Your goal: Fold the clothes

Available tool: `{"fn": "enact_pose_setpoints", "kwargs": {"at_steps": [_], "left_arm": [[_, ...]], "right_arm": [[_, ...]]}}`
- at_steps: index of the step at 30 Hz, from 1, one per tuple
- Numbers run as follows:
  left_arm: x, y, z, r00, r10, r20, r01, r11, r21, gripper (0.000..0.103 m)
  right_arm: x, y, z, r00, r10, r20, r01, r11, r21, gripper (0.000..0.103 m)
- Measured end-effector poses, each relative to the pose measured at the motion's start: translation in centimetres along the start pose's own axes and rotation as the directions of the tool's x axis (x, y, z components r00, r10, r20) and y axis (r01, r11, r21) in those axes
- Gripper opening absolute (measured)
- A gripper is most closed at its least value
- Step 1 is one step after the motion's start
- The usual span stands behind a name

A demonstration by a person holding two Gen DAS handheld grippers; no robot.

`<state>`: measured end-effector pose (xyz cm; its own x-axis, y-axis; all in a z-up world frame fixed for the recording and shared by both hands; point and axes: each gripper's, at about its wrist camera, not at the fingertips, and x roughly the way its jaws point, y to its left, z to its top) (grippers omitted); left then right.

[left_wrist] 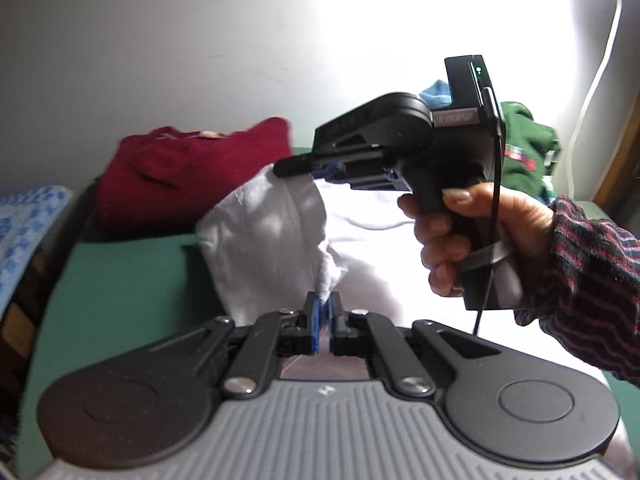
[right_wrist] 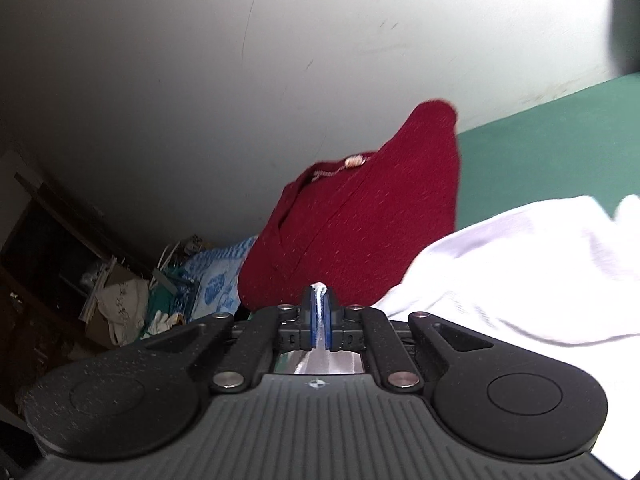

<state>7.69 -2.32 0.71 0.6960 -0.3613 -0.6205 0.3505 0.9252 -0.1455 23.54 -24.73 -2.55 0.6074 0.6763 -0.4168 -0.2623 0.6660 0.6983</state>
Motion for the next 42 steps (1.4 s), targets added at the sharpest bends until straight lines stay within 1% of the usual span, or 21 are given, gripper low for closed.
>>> {"fn": "enact_pose_setpoints", "kwargs": {"at_steps": [6, 13, 16, 18, 21, 24, 26, 29, 32, 33, 34, 36, 37, 38, 39, 40, 42], "left_arm": [[0.9, -3.6, 0.0, 0.997, -0.072, -0.016, 0.072, 0.997, 0.014, 0.000], [2.9, -6.9, -0.9, 0.991, -0.107, -0.074, 0.111, 0.993, 0.041, 0.000], [3.9, -8.1, -1.5, 0.988, -0.107, -0.107, 0.114, 0.992, 0.061, 0.000], [4.5, -8.7, -2.0, 0.986, -0.108, -0.128, 0.117, 0.991, 0.069, 0.000], [5.3, -9.5, -2.5, 0.983, -0.102, -0.152, 0.116, 0.989, 0.087, 0.001], [6.4, -9.6, -2.8, 0.980, -0.090, -0.179, 0.109, 0.989, 0.100, 0.001], [6.9, -9.7, -3.1, 0.976, -0.091, -0.198, 0.112, 0.989, 0.100, 0.002], [7.5, -9.8, -3.6, 0.971, -0.090, -0.222, 0.115, 0.988, 0.107, 0.002], [7.2, -9.9, -4.1, 0.971, -0.087, -0.223, 0.115, 0.987, 0.116, 0.004], [6.8, -9.9, -4.2, 0.971, -0.091, -0.221, 0.119, 0.986, 0.118, 0.005], [6.3, -9.8, -4.3, 0.971, -0.094, -0.218, 0.122, 0.985, 0.120, 0.010], [5.0, -9.6, -4.4, 0.973, -0.099, -0.209, 0.126, 0.984, 0.124, 0.016], [4.2, -9.4, -4.5, 0.975, -0.098, -0.200, 0.125, 0.984, 0.127, 0.022], [3.3, -9.2, -4.7, 0.978, -0.090, -0.186, 0.115, 0.985, 0.127, 0.027], [2.8, -8.7, -4.8, 0.981, -0.078, -0.178, 0.101, 0.987, 0.122, 0.031], [2.4, -8.3, -4.9, 0.983, -0.066, -0.170, 0.087, 0.989, 0.116, 0.034], [1.6, -7.3, -5.1, 0.986, -0.041, -0.160, 0.057, 0.993, 0.101, 0.036]], "right_arm": [[-4.8, -2.6, -0.1, 0.998, -0.030, 0.047, 0.028, 0.999, 0.044, 0.005], [-8.1, -6.0, -0.9, 0.993, -0.090, 0.073, 0.082, 0.992, 0.099, 0.005], [-8.9, -7.0, -1.5, 0.990, -0.122, 0.074, 0.115, 0.988, 0.102, 0.005], [-8.8, -7.1, -2.0, 0.987, -0.139, 0.074, 0.132, 0.987, 0.093, 0.005], [-9.4, -8.1, -2.3, 0.986, -0.133, 0.097, 0.121, 0.985, 0.124, 0.005], [-11.0, -9.3, -2.8, 0.981, -0.136, 0.138, 0.111, 0.979, 0.170, 0.005], [-11.4, -9.8, -3.3, 0.974, -0.168, 0.151, 0.140, 0.974, 0.179, 0.005], [-11.5, -10.4, -4.1, 0.968, -0.212, 0.132, 0.187, 0.965, 0.182, 0.005], [-11.8, -10.3, -4.3, 0.950, -0.281, 0.136, 0.263, 0.955, 0.141, 0.010], [-11.9, -10.1, -4.4, 0.942, -0.305, 0.141, 0.288, 0.949, 0.130, 0.014], [-12.1, -9.7, -4.2, 0.933, -0.323, 0.157, 0.306, 0.944, 0.124, 0.020], [-12.2, -8.4, -3.9, 0.929, -0.316, 0.192, 0.303, 0.948, 0.094, 0.021], [-11.8, -7.3, -3.7, 0.936, -0.291, 0.197, 0.289, 0.957, 0.038, 0.023], [-11.0, -6.0, -3.6, 0.948, -0.258, 0.185, 0.270, 0.962, -0.046, 0.026], [-10.0, -4.5, -3.5, 0.959, -0.226, 0.168, 0.250, 0.959, -0.133, 0.032], [-8.6, -2.9, -3.5, 0.969, -0.199, 0.146, 0.228, 0.948, -0.220, 0.033], [-5.7, -0.3, -3.6, 0.981, -0.159, 0.109, 0.188, 0.918, -0.349, 0.036]]}}
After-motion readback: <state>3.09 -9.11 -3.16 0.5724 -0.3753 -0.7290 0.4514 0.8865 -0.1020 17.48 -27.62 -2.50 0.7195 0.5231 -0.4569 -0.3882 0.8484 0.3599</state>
